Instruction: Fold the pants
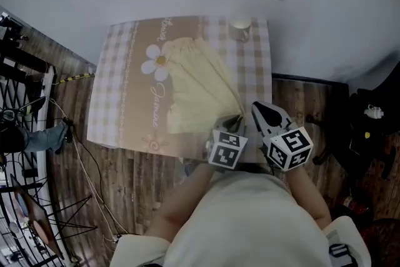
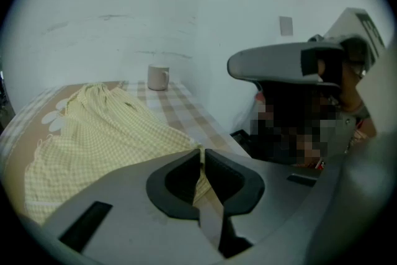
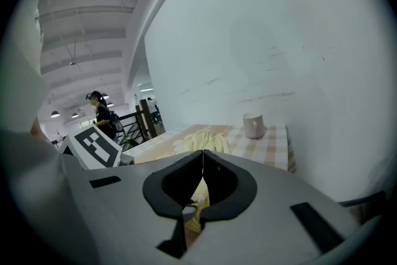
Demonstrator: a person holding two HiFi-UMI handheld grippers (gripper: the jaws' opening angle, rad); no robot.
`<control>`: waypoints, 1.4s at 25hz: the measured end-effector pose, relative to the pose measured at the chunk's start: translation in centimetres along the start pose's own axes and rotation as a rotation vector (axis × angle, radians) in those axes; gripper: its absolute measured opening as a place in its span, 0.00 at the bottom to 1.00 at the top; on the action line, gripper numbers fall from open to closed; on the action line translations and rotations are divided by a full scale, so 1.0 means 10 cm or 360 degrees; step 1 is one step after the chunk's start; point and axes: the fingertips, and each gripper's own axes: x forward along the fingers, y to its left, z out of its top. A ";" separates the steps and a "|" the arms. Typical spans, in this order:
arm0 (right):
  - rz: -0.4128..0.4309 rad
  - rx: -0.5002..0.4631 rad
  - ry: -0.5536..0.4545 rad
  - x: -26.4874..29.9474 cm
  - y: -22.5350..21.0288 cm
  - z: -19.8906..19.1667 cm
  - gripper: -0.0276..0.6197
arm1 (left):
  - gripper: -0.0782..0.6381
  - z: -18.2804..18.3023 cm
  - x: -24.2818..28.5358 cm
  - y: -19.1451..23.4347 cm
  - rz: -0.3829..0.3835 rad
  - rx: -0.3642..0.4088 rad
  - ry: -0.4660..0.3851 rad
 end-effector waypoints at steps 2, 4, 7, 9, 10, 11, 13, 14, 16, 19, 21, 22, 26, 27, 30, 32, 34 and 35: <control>-0.0009 0.0002 0.0006 -0.01 -0.02 -0.01 0.04 | 0.14 -0.06 0.05 -0.06 -0.0024 0.0015 0.0021; -0.0018 0.0003 0.0012 -0.03 -0.03 -0.03 0.04 | 0.14 -0.10 0.11 -0.13 -0.0054 0.0050 0.0042; -0.0032 0.0002 0.0014 -0.05 -0.06 -0.04 0.04 | 0.14 -0.21 0.17 -0.21 -0.0078 0.0137 0.0136; -0.0040 0.0003 0.0012 -0.07 -0.08 -0.04 0.04 | 0.14 -0.28 0.20 -0.22 -0.0075 0.0164 0.0180; -0.0043 0.0004 0.0013 -0.08 -0.09 -0.05 0.04 | 0.14 -0.31 0.21 -0.22 -0.0074 0.0160 0.0192; -0.0045 0.0005 0.0013 -0.08 -0.10 -0.05 0.04 | 0.14 -0.33 0.23 -0.21 -0.0076 0.0147 0.0200; -0.0048 0.0005 0.0013 -0.09 -0.10 -0.05 0.04 | 0.14 -0.35 0.25 -0.21 -0.0083 0.0123 0.0205; -0.0048 0.0005 0.0012 -0.09 -0.10 -0.05 0.04 | 0.14 -0.36 0.26 -0.21 -0.0086 0.0118 0.0206; -0.0046 0.0005 0.0008 -0.10 -0.09 -0.05 0.04 | 0.15 -0.37 0.28 -0.22 -0.0096 0.0119 0.0211; -0.0039 0.0004 0.0006 -0.09 -0.09 -0.05 0.04 | 0.15 -0.39 0.29 -0.26 -0.0141 0.0104 0.0223; -0.0035 0.0001 0.0005 -0.08 -0.09 -0.04 0.04 | 0.23 -0.39 0.28 -0.31 -0.0194 0.0086 0.0225; -0.0034 -0.0001 0.0004 -0.08 -0.09 -0.04 0.04 | 0.28 -0.39 0.28 -0.33 -0.0217 0.0079 0.0222; -0.0021 -0.0007 -0.0002 -0.05 -0.08 -0.02 0.04 | 0.34 -0.34 0.22 -0.34 -0.0223 0.0058 0.0175; -0.0015 -0.0008 -0.0003 -0.05 -0.08 -0.01 0.04 | 0.34 -0.32 0.20 -0.31 -0.0209 0.0052 0.0158; 0.0003 -0.0014 -0.0005 -0.03 -0.05 0.01 0.04 | 0.33 -0.26 0.11 -0.18 -0.0148 0.0007 0.0105; 0.0022 -0.0018 -0.0006 0.00 -0.03 0.02 0.04 | 0.32 -0.23 0.02 -0.06 -0.0085 -0.0046 0.0065; 0.0045 -0.0024 -0.0006 0.05 -0.01 0.04 0.04 | 0.26 -0.19 -0.08 0.10 -0.0010 -0.0107 0.0021; 0.0057 -0.0028 -0.0006 0.08 0.01 0.05 0.04 | 0.24 -0.16 -0.14 0.19 0.0029 -0.0138 -0.0004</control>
